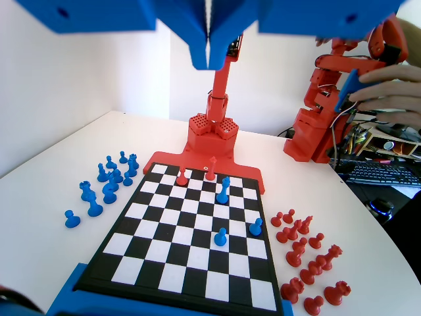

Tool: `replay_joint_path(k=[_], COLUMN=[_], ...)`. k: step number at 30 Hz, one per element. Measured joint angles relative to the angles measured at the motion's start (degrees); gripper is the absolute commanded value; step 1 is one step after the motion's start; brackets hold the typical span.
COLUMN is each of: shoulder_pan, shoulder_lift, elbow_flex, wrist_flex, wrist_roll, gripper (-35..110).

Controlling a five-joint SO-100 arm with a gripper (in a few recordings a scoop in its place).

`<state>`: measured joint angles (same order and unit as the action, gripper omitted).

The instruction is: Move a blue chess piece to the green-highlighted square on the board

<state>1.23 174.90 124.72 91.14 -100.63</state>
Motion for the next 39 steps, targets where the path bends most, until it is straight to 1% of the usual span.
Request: replay_joint_path(k=[2,5,12,20,29,39], shoulder_pan=[0.00,0.00,0.00,-0.79,-0.88,-0.70], shoulder_lift=[0.00,0.00,0.00,-1.14,-16.26,-41.48], elbow_flex=[0.00,0.00,0.00,-0.26,-14.24,-23.55], wrist_flex=[0.00,0.00,0.00,-0.35,4.48,4.04], wrist_roll=[0.00,0.00,0.26,0.79,4.39,5.54], gripper=[7,8,1,1,1,2])
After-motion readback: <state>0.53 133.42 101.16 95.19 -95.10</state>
